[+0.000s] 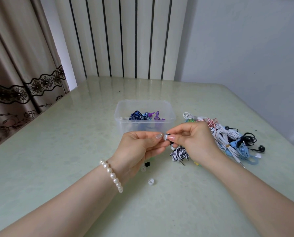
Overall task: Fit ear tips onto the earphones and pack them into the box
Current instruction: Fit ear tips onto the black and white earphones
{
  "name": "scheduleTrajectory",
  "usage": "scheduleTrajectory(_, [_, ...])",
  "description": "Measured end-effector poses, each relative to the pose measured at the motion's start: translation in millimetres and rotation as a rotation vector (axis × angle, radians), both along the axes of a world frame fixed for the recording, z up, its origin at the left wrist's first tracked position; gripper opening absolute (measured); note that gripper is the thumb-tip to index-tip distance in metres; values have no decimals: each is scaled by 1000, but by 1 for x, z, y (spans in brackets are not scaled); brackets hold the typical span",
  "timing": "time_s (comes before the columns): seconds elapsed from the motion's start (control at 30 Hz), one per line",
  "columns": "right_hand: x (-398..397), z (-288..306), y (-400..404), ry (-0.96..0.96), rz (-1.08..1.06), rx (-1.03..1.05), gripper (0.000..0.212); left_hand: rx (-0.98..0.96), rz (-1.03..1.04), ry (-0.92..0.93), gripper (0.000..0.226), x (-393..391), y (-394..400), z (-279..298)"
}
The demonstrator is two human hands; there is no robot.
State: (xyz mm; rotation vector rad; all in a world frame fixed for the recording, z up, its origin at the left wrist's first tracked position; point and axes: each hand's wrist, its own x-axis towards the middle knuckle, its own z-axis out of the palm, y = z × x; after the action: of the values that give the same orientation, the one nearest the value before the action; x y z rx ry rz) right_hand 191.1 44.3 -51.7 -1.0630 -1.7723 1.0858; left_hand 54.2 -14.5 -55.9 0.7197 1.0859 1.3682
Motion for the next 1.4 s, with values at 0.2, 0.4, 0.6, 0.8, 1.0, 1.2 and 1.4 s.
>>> scheduleTrajectory(0.2, [-3, -1, -1, 20, -48, -2, 29, -4, 0, -36, 13, 0, -1, 1])
scheduleTrajectory(0.4, [-5, 0, -5, 10, -102, 46, 30, 0, 7, -55, 13, 0, -1, 1])
scheduleTrajectory(0.6, [-10, -3, -9, -8, -176, 140, 34, -3, 27, -110, 12, 2, -1, 3])
scheduleTrajectory(0.8, [-9, 1, -10, 94, -197, 95, 27, 18, 24, -197, 16, 4, -2, 7])
scheduleTrajectory(1.0, [-11, -2, -8, 133, -240, 116, 32, 60, 33, -189, 18, 10, -4, 6])
scheduleTrajectory(1.2, [-13, -5, -10, 151, -282, 161, 33, 85, 62, -178, 17, 17, -7, 5])
scheduleTrajectory(1.4, [-13, -7, -14, 125, -296, 265, 14, 125, 67, -180, 18, 21, -10, 7])
